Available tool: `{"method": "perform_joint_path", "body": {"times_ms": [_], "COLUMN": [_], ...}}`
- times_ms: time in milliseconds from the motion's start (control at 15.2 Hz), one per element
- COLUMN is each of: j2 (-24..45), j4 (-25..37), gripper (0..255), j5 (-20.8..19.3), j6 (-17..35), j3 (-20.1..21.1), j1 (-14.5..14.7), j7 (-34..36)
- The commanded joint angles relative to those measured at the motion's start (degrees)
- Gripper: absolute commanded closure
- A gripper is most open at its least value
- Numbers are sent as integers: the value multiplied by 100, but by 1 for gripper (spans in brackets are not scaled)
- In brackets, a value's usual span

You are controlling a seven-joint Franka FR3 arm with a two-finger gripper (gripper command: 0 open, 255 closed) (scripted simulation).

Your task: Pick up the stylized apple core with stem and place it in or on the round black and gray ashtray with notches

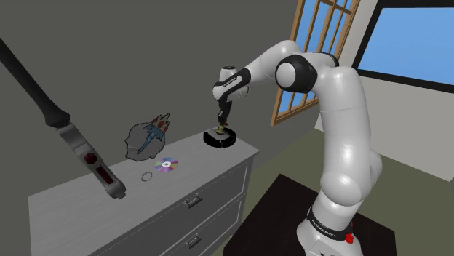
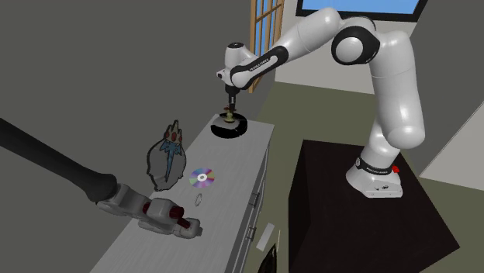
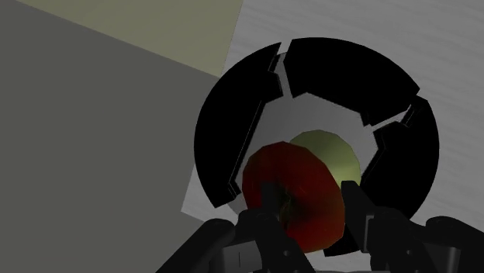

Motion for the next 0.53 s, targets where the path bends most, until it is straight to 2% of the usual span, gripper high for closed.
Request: {"method": "perform_joint_path", "body": {"times_ms": [0, 198, 264, 462], "j2": [3, 3, 3, 3], "j4": [1, 1, 1, 1], "gripper": [255, 255, 0, 0], "j5": [1, 1, 0, 0], "j6": [4, 4, 4, 5], "j3": [0, 0, 0, 0], "j1": [0, 0, 0, 0], "j7": [0, 0, 0, 0]}}
